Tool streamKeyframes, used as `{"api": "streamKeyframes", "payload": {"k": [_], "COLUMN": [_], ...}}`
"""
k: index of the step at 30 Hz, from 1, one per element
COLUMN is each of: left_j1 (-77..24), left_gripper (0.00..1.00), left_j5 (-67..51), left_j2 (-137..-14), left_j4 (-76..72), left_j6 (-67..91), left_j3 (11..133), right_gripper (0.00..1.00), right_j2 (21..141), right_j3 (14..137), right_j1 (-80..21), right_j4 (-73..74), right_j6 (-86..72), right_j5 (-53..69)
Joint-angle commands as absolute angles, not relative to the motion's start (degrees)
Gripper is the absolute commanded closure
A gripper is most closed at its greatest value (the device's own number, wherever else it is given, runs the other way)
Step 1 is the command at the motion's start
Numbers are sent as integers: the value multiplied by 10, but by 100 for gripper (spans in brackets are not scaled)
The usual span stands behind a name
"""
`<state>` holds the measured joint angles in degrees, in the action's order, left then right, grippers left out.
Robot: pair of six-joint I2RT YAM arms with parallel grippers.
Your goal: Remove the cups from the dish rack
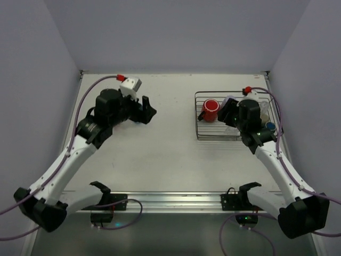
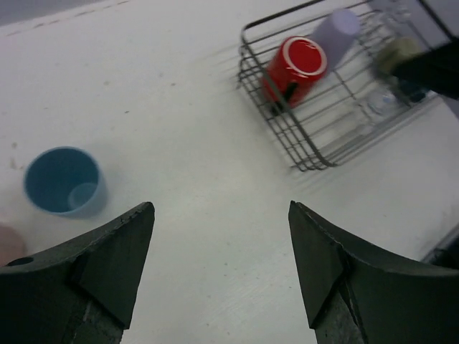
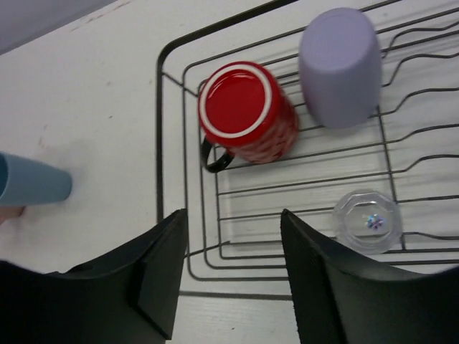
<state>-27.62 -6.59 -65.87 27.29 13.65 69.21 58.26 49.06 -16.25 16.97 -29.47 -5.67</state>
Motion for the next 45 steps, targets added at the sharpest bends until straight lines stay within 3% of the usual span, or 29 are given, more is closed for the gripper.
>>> {"api": "streamKeyframes", "payload": {"k": [1, 9, 27, 31, 34, 35, 37, 45], "left_j1": [-299, -301, -301, -299, -297, -297, -297, -297], "left_gripper": [20, 19, 18, 18, 18, 18, 18, 20], "left_j5": [-163, -178, -154, -152, -151, -151, -155, -235], "left_j2": [-569, -382, -361, -367, -371, -372, -375, -386], "left_j4": [154, 176, 185, 185, 185, 184, 180, 112], "left_j6": [177, 147, 137, 137, 137, 138, 138, 201], "left_j3": [565, 405, 410, 410, 411, 411, 411, 411], "right_gripper": [38, 19, 25, 34, 49, 60, 65, 70], "right_j2": [624, 794, 1007, 1017, 992, 979, 930, 700], "right_j3": [547, 657, 774, 782, 778, 766, 742, 615], "right_j1": [-136, -92, -78, -79, -79, -80, -80, -102], "right_j4": [172, 170, 177, 178, 176, 164, 156, 108], "right_j6": [-272, -246, -203, -198, -198, -197, -199, -245], "right_j5": [-136, -169, -204, -210, -214, -215, -216, -139]}}
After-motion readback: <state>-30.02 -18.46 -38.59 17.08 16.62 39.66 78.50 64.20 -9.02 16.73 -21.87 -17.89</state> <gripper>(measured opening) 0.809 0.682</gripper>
